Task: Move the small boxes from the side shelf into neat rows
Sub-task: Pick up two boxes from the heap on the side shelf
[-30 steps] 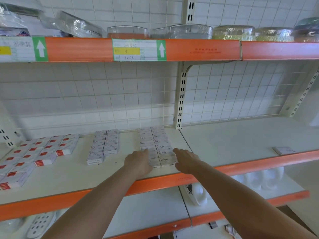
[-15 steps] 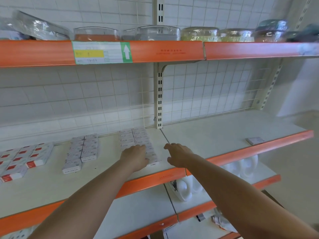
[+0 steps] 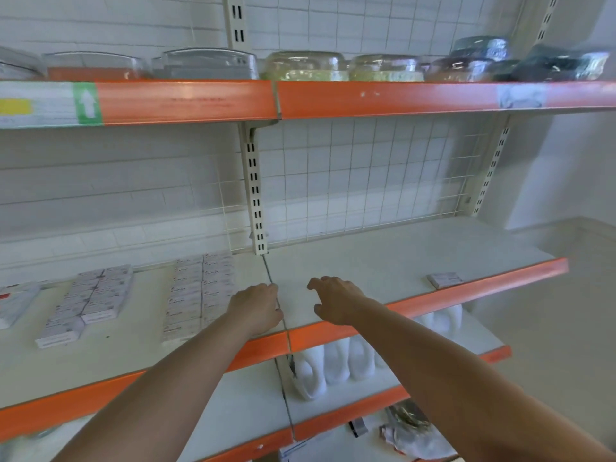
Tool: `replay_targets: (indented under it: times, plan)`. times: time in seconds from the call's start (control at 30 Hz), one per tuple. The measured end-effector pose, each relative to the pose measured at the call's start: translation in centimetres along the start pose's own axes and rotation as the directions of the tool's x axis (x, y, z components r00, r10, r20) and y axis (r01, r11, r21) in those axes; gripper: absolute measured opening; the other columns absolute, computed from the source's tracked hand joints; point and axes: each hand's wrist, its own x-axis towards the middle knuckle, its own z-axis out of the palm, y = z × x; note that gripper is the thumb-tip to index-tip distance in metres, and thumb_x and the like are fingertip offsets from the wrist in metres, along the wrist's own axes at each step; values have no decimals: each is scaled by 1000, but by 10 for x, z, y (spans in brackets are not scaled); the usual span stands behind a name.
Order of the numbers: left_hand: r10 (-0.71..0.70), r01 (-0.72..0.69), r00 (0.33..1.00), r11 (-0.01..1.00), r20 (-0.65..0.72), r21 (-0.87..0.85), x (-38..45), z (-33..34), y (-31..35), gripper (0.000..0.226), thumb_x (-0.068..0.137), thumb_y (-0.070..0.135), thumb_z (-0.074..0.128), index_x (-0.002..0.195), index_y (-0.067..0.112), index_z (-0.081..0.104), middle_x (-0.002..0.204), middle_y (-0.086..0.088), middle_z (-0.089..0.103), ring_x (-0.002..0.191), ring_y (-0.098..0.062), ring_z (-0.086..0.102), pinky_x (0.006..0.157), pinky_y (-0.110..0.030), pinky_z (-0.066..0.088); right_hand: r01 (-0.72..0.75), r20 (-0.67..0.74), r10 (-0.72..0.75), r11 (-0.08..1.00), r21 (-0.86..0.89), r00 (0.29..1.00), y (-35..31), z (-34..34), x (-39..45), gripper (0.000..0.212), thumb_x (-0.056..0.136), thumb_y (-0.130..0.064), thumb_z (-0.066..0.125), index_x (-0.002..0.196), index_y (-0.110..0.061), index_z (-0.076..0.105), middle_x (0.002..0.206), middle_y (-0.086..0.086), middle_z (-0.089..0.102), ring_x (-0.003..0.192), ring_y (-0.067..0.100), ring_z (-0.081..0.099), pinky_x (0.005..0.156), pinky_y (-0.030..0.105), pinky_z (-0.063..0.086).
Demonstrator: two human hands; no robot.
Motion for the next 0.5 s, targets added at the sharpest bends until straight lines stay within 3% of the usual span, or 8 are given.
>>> replay_targets:
  times: [0.3, 0.5]
  plan:
    - [44, -45, 997, 999, -67, -11, 37, 5, 104, 34, 94, 33, 45, 121, 11, 49, 120, -8, 55, 109, -26, 54, 75, -31, 37, -20, -20, 19, 1000, -15, 1000, 96, -9, -23, 52, 93, -18, 49, 144, -19, 36, 132, 7, 50, 122, 27, 48, 95, 34, 38]
    - [104, -106, 992, 994, -77, -22, 65, 7, 154, 34, 94, 33, 45, 120, 12, 50, 120, -6, 56, 108, -25, 55, 79, -31, 41, -92, -28, 92, 996, -22, 995, 147, -14, -32, 51, 94, -19, 47, 144, -21, 35, 135, 5, 49, 124, 25, 47, 93, 34, 38]
